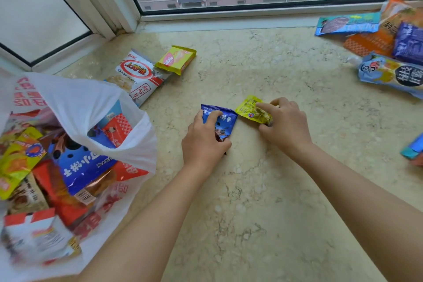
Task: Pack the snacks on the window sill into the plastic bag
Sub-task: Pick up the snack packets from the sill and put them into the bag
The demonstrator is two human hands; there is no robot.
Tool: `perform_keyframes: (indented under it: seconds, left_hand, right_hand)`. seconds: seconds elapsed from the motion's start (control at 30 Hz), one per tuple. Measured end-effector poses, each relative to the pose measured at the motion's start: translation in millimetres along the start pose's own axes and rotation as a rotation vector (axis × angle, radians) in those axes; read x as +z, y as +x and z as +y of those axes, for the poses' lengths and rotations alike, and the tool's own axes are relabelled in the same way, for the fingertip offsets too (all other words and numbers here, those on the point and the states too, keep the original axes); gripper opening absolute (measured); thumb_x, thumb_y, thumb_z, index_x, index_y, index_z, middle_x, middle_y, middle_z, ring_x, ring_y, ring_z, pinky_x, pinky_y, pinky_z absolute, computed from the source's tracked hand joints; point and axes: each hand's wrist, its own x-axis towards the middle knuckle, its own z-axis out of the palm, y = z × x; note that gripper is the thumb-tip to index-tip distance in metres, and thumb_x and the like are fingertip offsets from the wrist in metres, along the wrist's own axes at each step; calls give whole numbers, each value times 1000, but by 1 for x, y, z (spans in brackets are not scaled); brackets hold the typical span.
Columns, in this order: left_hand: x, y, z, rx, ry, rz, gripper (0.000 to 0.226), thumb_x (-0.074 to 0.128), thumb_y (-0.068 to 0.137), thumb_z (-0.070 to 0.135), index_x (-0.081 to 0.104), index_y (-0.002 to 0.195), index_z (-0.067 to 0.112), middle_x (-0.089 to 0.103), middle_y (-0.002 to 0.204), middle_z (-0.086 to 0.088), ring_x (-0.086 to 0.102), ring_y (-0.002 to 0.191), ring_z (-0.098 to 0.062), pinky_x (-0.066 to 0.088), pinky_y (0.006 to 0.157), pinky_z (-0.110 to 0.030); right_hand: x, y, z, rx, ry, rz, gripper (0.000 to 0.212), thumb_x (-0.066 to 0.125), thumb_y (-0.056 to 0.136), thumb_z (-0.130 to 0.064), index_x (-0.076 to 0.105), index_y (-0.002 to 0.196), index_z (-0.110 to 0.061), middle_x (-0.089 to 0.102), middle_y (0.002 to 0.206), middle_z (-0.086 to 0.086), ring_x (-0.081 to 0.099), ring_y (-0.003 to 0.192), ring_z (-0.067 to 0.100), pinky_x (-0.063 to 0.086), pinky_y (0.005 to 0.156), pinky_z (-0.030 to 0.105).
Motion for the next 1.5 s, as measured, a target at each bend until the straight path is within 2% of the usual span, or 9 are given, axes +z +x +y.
perform_keyframes:
  seconds: [0.17,0.33,0.53,0.67,0.73,1.0,1.13,1.3,1.5]
  left_hand:
    - [-9,-23,-12,-12,-73,26,63,66,70,35,48,130,39,47,134,9,52,111,-17,40,71,-26]
    - [-32,-54,-27,-25,-180,75,60,68,67,33,52,125,40,49,130,15,55,106,-13,41,71,-25]
    - [-76,-88,-51,68,-130,104,62,68,68,39,53,127,42,44,143,13,54,117,-15,47,78,-28]
    - [-112,-111,-66,137,-106,126,62,68,68,39,53,128,43,42,146,13,50,122,-11,43,84,-26]
    - [-130,-124,-81,156,-75,148,61,70,67,39,55,126,43,45,144,14,52,120,-12,42,81,-25]
    - [-192,-161,-163,196,51,195,57,66,60,40,64,117,37,56,136,5,64,107,-20,54,67,-31]
    - [-215,-167,-199,174,145,177,55,69,58,40,66,113,36,58,134,1,65,103,-24,55,62,-34]
    - [-226,-163,-236,79,245,178,60,87,56,42,67,113,32,61,130,-4,66,95,-29,54,56,-36]
    - [-226,-137,-260,16,325,224,61,87,61,36,68,116,18,60,129,-15,62,108,-37,56,66,-43]
  right_hand:
    - [2,-27,-12,-13,110,43,55,68,71,-17,61,125,-28,48,119,7,53,98,30,46,82,39]
    - [-9,-68,-30,-11,233,116,49,70,71,-18,63,118,-32,45,120,-5,54,75,11,50,66,31]
    - [-15,-123,-76,-12,381,188,49,75,70,-17,67,116,-33,54,121,-6,57,94,11,50,73,32]
    - [-15,-156,-114,-26,522,242,48,79,71,-19,67,114,-35,57,115,-10,54,96,-4,40,75,8]
    - [-13,-170,-134,-47,596,264,47,81,71,-18,67,113,-33,58,113,-9,52,97,-10,38,76,3]
    - [8,-202,-218,-161,675,235,43,77,69,-27,68,111,-31,58,113,-9,55,101,-8,43,78,8]
    - [23,-215,-256,-196,710,199,42,75,68,-27,68,110,-30,57,113,-16,60,100,1,49,76,19]
    - [36,-219,-305,-236,729,132,44,74,69,-28,67,113,-31,56,115,-17,57,102,-4,50,74,20]
    - [58,-192,-360,-228,650,160,43,77,75,-36,65,116,-31,55,117,-10,53,104,-1,49,81,21]
